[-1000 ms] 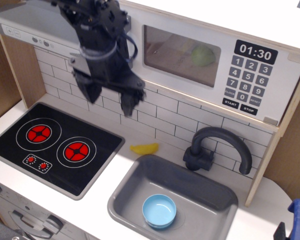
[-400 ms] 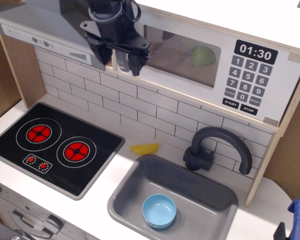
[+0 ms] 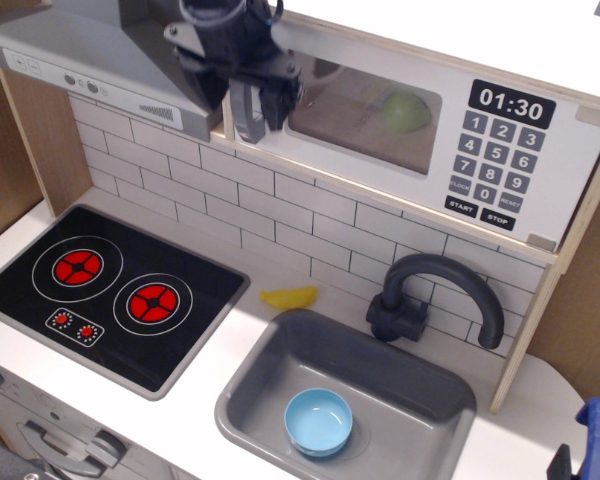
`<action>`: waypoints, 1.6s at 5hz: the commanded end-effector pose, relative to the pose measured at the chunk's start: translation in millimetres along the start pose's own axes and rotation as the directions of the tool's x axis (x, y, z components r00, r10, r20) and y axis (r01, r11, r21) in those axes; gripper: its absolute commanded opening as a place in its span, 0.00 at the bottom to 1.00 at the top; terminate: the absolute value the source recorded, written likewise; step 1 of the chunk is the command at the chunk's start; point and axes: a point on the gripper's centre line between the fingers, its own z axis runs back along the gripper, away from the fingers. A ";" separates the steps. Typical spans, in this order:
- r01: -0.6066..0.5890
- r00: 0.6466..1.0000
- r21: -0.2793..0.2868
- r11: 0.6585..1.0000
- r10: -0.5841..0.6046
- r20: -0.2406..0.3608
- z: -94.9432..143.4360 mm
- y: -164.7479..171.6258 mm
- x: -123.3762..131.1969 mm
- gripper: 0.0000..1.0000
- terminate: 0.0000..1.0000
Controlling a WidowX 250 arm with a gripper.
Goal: Open microwave
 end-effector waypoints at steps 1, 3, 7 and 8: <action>-0.006 0.999 -0.005 1.000 0.006 0.050 7.2 1.9 13.3 0.00 0.00; 0.011 0.999 -0.001 1.000 -0.011 0.044 10.8 -3.7 2.1 0.00 0.00; 0.003 0.976 -0.078 0.997 -0.020 -0.216 67.0 -20.2 -79.3 1.00 0.00; -0.134 0.931 -0.034 0.990 0.114 -0.346 71.6 13.7 -80.9 1.00 0.00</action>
